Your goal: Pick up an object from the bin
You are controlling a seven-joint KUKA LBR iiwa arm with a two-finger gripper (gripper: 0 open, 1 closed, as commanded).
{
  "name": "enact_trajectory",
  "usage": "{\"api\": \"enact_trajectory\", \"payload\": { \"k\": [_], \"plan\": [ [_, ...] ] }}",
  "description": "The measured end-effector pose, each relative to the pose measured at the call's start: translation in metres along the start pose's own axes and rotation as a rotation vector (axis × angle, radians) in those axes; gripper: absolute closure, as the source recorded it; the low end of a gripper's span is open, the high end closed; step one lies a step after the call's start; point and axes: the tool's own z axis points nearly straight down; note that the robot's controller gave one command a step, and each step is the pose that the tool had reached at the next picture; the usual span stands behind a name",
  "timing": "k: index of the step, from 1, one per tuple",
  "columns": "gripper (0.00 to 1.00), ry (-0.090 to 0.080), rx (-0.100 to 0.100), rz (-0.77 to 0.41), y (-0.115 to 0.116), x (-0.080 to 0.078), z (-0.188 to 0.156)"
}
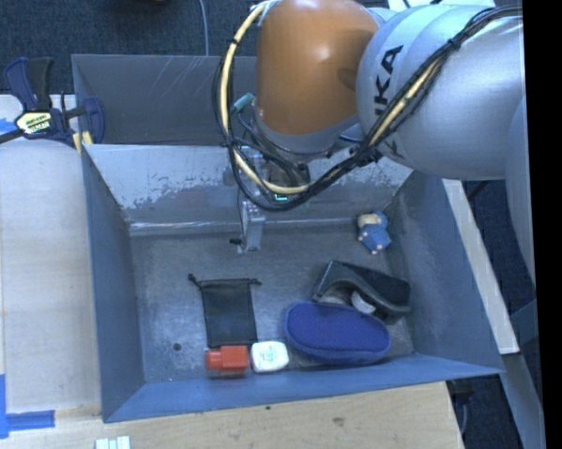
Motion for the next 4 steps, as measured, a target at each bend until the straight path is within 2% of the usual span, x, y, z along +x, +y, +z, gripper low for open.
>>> {"api": "enact_trajectory", "payload": {
  "k": [1,4],
  "plan": [
    [0.0,-0.001,0.001,0.186,-0.0021,0.035,0.1723],
    [0.0,-0.007,-0.003,0.188,-0.003,0.0322,0.1702]
  ]
}}
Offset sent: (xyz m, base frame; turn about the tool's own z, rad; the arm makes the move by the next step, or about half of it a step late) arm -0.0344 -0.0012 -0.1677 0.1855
